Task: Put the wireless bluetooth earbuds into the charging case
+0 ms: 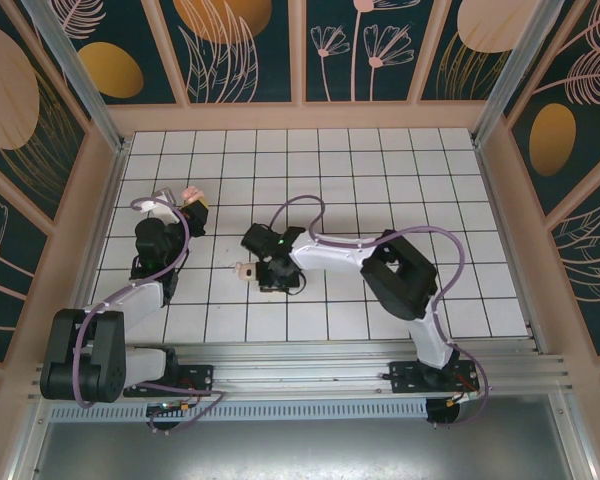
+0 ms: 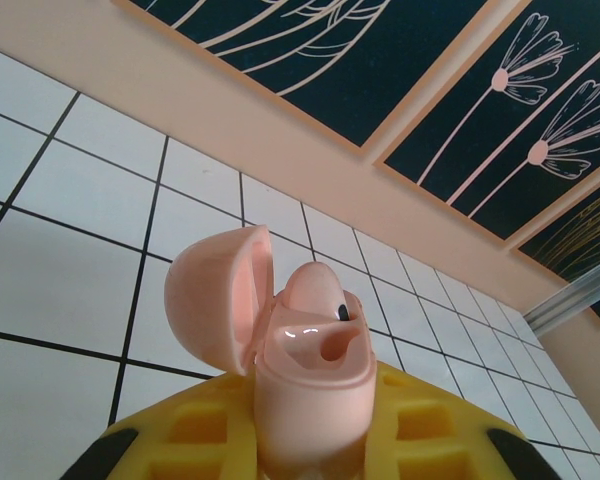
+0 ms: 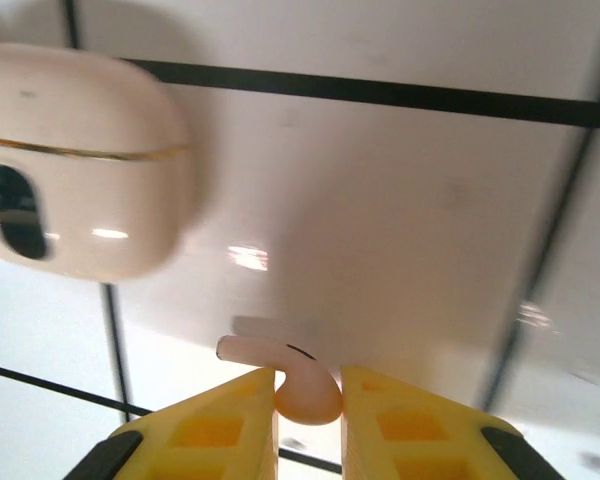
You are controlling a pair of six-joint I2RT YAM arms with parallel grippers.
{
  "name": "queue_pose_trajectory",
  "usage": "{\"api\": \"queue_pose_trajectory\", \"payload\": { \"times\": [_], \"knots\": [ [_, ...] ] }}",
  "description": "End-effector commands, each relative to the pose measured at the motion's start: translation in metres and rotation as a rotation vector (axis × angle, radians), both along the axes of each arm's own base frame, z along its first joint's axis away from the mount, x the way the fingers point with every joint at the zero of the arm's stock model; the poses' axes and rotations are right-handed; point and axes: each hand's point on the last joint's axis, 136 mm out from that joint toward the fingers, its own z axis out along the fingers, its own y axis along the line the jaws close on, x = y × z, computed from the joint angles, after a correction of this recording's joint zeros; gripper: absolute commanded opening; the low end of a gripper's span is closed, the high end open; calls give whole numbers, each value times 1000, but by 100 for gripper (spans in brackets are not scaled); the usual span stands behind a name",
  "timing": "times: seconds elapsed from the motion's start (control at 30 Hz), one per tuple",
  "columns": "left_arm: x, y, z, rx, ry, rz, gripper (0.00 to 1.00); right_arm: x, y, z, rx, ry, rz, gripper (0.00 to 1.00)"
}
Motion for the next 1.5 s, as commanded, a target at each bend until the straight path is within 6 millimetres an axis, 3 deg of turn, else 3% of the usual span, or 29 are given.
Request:
{"api": "queue_pose_trajectory", "payload": {
  "times": [0.0, 0.3, 0.5, 0.83, 0.9, 1.0, 1.2, 1.33, 1.47],
  "knots": [
    [-2, -2, 9, 10, -42, -19, 4, 4, -37, 18, -40, -33, 5, 21],
    [-2, -3, 12, 11, -49, -27, 4, 0, -111, 20, -68, -13, 165, 21],
    [-2, -4, 13, 14, -51, -36, 4, -7, -161, 3, -169, 84, 178, 22],
    [-3, -7, 10, 18, -45, -52, 4, -11, -198, -12, -258, 134, 186, 22],
    [-3, -7, 10, 20, -43, -53, 4, -8, -201, -12, -264, 131, 190, 24],
    [-3, -7, 9, 20, -42, -53, 4, 2, -197, -3, -246, 103, 175, 35],
    [-2, -6, 12, 21, -48, -50, 4, 18, -188, 39, -196, 51, -8, 40],
    [-1, -7, 14, 23, -51, -52, 4, 0, -180, 57, -108, 140, -259, 39],
    [-1, -7, 16, 24, -57, -53, 4, -28, -167, 55, 17, 226, -468, 38]
  ]
}}
